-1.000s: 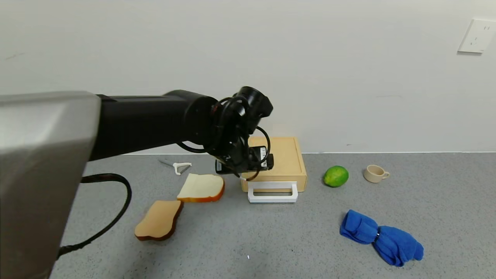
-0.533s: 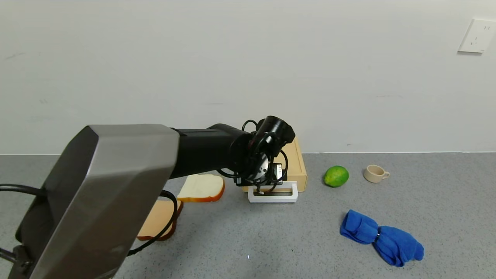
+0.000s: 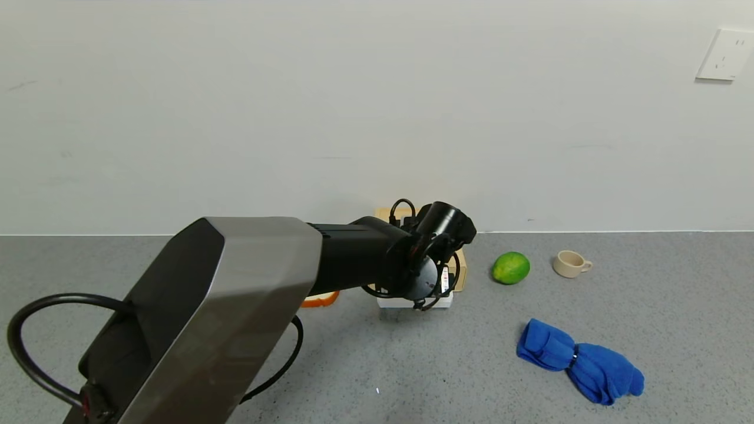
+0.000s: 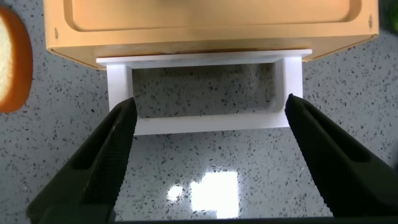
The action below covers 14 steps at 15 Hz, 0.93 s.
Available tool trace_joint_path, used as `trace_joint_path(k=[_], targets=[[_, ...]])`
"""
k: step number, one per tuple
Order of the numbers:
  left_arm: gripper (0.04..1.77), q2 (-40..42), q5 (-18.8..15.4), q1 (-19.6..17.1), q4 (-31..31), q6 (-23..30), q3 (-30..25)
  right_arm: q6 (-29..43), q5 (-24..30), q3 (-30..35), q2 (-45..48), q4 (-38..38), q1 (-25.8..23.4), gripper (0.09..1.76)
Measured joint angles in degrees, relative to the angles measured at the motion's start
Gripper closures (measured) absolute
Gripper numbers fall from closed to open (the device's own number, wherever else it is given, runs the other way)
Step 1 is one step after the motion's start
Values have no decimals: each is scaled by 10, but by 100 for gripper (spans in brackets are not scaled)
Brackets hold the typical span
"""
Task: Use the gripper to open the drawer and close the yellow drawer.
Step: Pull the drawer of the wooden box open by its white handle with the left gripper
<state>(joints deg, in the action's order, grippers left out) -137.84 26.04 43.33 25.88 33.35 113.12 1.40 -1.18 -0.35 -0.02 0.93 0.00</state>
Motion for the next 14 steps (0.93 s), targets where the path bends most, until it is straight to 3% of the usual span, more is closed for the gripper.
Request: trace_joint_path(k=[14], targets=[[9,-35,9,-3,-39,-1,2,0,0,0,0,0,0,14]])
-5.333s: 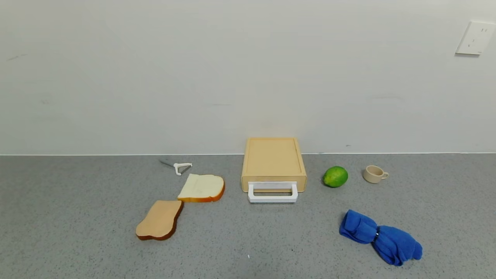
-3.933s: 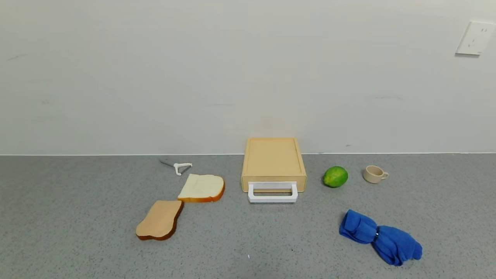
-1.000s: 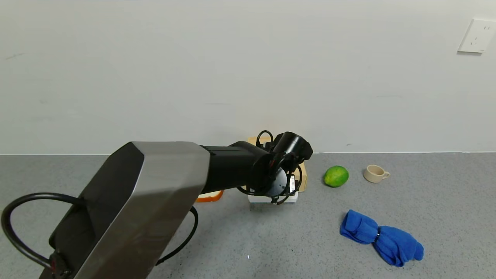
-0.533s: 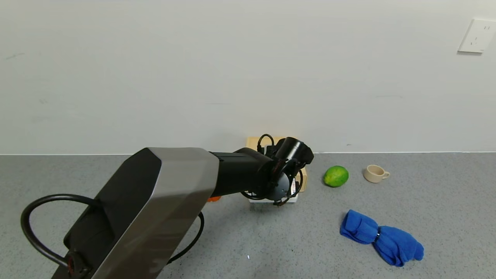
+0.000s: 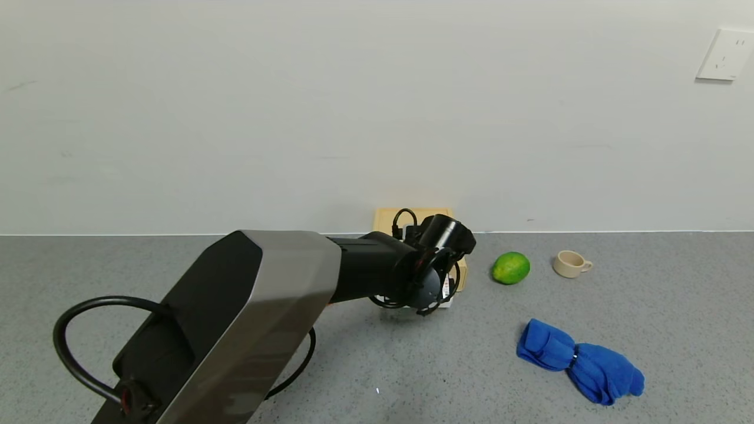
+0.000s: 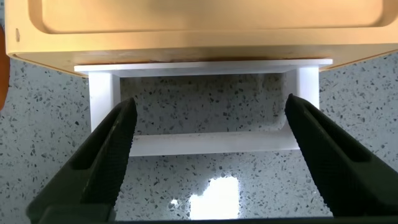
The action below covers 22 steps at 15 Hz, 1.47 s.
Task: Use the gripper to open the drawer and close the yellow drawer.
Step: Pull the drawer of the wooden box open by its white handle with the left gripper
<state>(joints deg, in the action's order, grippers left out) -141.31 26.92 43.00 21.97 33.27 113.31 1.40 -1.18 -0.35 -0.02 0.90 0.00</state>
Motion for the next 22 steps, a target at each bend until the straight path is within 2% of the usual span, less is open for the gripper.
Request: trace_joint_path(k=[11,14,17,22], targets=[[9,-11,-5,-1,9,-3,2,0,0,0,0,0,0,14],[9,-10,-10,-1,34,-3,5,0,0,0,0,0,0,14],[9,-7,-32,0,59,-3,6,0,0,0,0,0,0,14],[9,-2,-40,4,98,9,6,0,0,0,0,0,0,14]])
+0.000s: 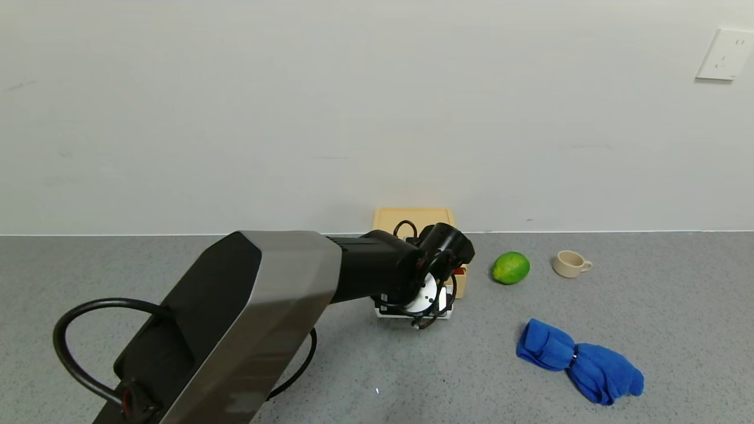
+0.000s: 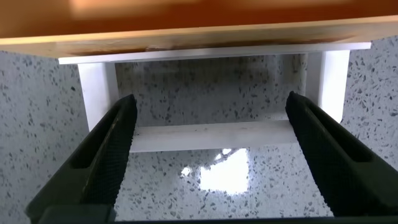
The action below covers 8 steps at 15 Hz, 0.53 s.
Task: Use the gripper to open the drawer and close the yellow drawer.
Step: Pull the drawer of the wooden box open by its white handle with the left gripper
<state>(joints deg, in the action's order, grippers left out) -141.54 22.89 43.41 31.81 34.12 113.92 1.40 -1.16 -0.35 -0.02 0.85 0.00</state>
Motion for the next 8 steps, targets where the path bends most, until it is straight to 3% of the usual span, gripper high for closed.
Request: trace_joint_path(k=[5,8], targets=[[9,5,0,14,66,59,0,0,0,0,0,0,0,14],[9,12,-20,18,84,81,-6,0,0,0,0,0,0,14]])
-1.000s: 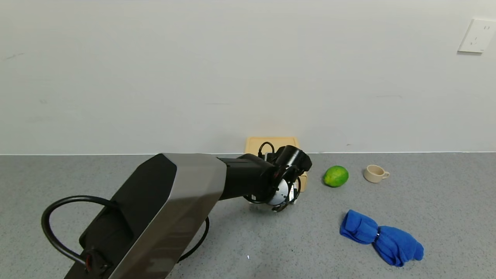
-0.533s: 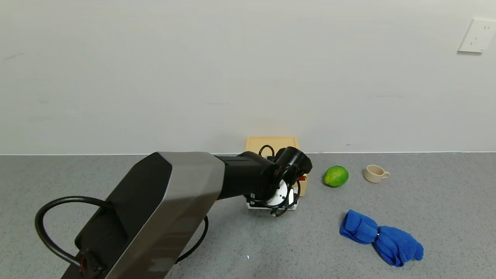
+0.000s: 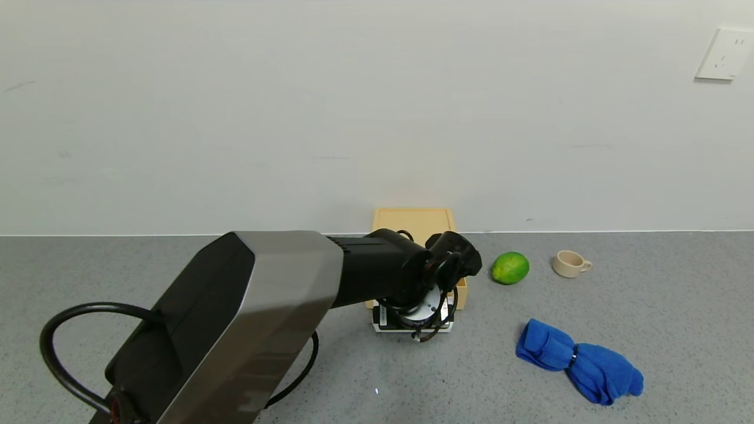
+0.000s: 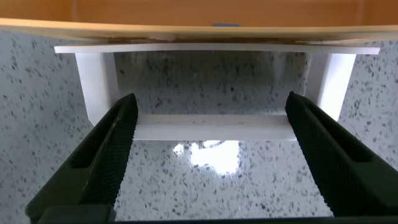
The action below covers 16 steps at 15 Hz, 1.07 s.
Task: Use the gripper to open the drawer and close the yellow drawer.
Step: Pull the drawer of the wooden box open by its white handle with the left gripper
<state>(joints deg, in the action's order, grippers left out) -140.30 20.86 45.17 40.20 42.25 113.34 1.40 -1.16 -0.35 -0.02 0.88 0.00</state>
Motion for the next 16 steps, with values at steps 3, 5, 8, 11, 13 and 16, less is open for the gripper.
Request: trace_joint_path(k=[3,5,8,11,13,16], targets=[[9,8,-8,8,25,12,-4,0,0,0,0,0,0,14],[9,10,-16,10,28,15,-7,0,0,0,0,0,0,14],[9,12,-25,15,45,25,-8,0,0,0,0,0,0,14],[9,14,-36,22,65,34,-8,0,0,0,0,0,0,14],[9,17,-38,23,70,36,-10,0,0,0,0,0,0,14],[9,23,-59,24,89,39,-14,0,0,0,0,0,0,14]])
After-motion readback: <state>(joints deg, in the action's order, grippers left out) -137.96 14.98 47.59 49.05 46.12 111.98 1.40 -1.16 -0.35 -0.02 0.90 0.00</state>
